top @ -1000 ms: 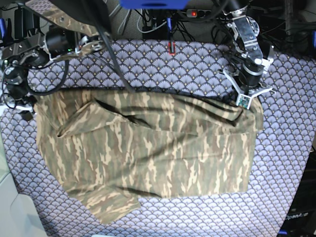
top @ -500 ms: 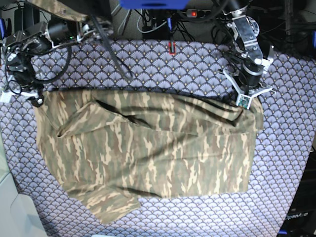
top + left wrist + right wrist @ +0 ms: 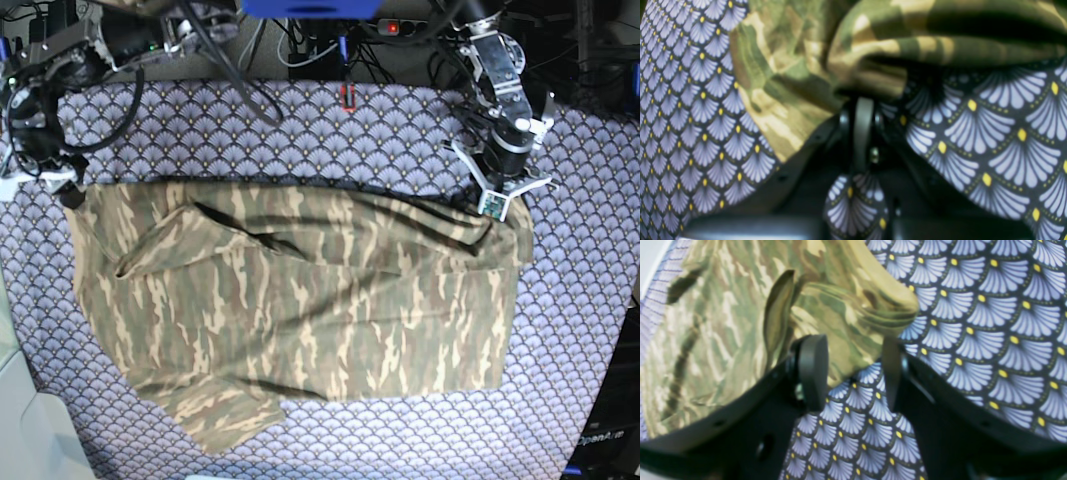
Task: Fold the T-shirt properly
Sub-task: 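Lower the right gripper and pinch the camouflage shirt's corner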
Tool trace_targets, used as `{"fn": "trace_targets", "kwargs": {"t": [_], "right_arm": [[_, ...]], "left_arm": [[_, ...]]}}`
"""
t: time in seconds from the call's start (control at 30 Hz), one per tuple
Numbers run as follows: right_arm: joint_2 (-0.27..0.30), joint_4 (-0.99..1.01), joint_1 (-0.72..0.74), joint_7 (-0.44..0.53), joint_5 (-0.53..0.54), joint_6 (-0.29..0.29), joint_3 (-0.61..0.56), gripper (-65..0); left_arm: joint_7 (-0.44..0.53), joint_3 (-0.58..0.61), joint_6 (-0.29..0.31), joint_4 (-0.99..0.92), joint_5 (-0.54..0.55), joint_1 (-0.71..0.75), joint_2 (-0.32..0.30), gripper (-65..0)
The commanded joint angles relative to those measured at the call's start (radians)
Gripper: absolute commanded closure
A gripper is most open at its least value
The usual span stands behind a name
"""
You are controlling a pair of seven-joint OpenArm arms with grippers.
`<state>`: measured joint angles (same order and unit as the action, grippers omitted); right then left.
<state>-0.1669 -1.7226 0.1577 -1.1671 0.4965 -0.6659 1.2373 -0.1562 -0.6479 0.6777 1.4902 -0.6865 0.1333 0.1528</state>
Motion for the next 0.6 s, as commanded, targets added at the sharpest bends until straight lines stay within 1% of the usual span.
{"fn": "trace_targets", "kwargs": {"t": [0.0,0.1,0.3,0.5,0.57], "right_arm": [[0.01,-0.02,-0.007,0.016,0.041,-0.001,-0.001,-28.3],[0.01,-0.017,-0.037,0.016,0.07,0.001,-0.001,-28.3],[0.01,-0.011,-0.076,0.028,0.066,0.001,-0.043,-28.3],[0.01,0.112,-0.089,0.117,0.066,0.002,-0.09,-28.2],[0.01,0.121,-0.094,0.141,0.066,0.002,-0.113,-28.2]], "left_arm": [[-0.029,0.012,0.02,0.002,-0.014,0.004,0.004,0.0],[-0.029,0.024,0.02,0.002,-0.014,0.012,0.004,0.0],[-0.029,0.024,0.02,0.002,-0.014,0.015,0.004,0.0],[-0.027,0.024,0.02,0.002,-0.014,0.018,0.004,0.0],[-0.027,0.024,0.02,0.002,-0.014,0.018,0.004,0.0]]}}
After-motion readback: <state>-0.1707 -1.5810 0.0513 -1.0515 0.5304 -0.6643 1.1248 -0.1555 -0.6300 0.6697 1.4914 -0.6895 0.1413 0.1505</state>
